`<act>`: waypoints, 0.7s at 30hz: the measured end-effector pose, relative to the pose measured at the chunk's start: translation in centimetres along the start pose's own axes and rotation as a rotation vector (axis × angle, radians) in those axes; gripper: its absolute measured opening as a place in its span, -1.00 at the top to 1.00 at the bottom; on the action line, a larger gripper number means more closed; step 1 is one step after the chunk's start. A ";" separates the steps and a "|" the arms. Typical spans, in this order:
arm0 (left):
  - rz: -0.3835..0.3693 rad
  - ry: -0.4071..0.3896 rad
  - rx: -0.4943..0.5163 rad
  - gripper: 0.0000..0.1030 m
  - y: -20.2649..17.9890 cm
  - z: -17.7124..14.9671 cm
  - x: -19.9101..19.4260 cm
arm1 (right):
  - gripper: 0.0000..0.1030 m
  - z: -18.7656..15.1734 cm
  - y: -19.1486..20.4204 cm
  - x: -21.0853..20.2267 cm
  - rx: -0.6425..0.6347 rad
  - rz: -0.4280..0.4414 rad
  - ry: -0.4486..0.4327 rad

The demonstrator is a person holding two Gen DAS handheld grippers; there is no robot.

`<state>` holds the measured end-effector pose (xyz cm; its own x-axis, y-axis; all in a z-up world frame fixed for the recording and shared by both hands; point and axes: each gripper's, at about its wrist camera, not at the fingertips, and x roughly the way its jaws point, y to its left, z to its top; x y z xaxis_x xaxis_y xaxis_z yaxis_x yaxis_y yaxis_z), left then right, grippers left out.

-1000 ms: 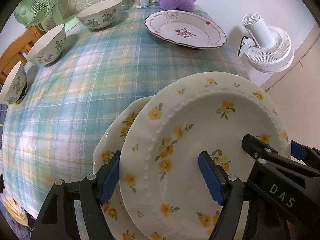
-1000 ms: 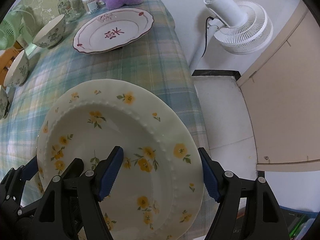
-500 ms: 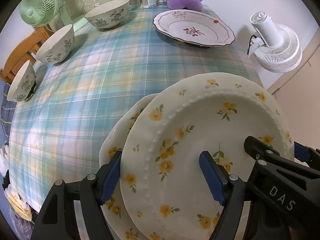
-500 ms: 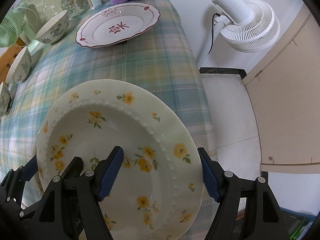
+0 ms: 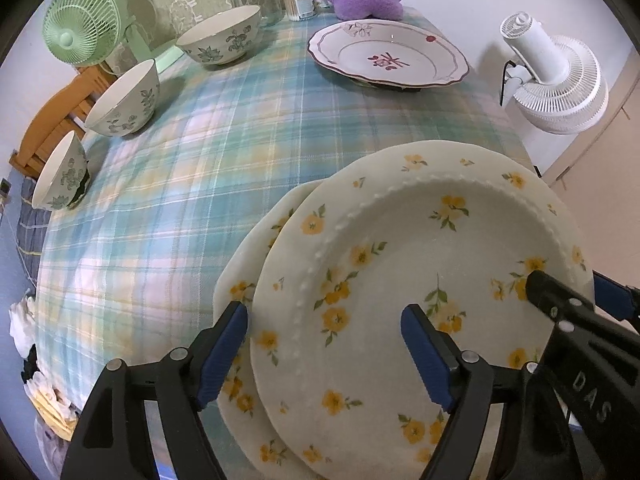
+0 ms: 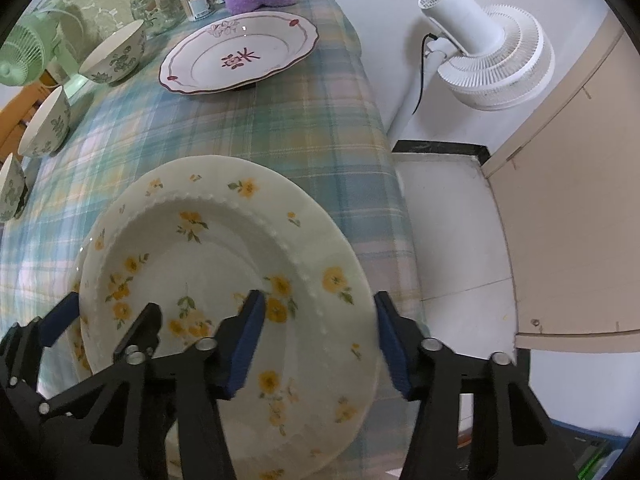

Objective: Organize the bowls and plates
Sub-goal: 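Carry the beaded-rim plate with both grippers and lower it onto the scalloped plate, then open both grippers and lift them away from the plate stack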

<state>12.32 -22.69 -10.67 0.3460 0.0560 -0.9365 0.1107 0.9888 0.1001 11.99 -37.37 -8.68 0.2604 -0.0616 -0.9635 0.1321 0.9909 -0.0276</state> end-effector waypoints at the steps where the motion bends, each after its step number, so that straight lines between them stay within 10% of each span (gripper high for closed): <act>1: 0.000 -0.002 0.002 -0.59 0.1 -0.1 -0.1 | 0.01 0.0 0.0 0.0 0.000 -0.003 -0.001; 21: -0.072 0.006 0.016 -0.67 2.7 -1.2 -1.0 | -0.23 -0.7 2.1 1.1 0.016 0.018 0.055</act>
<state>11.16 -19.93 -9.90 0.3314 -0.0148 -0.9434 0.1504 0.9879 0.0373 11.91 -35.28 -9.99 0.2101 -0.0371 -0.9770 0.1432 0.9897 -0.0068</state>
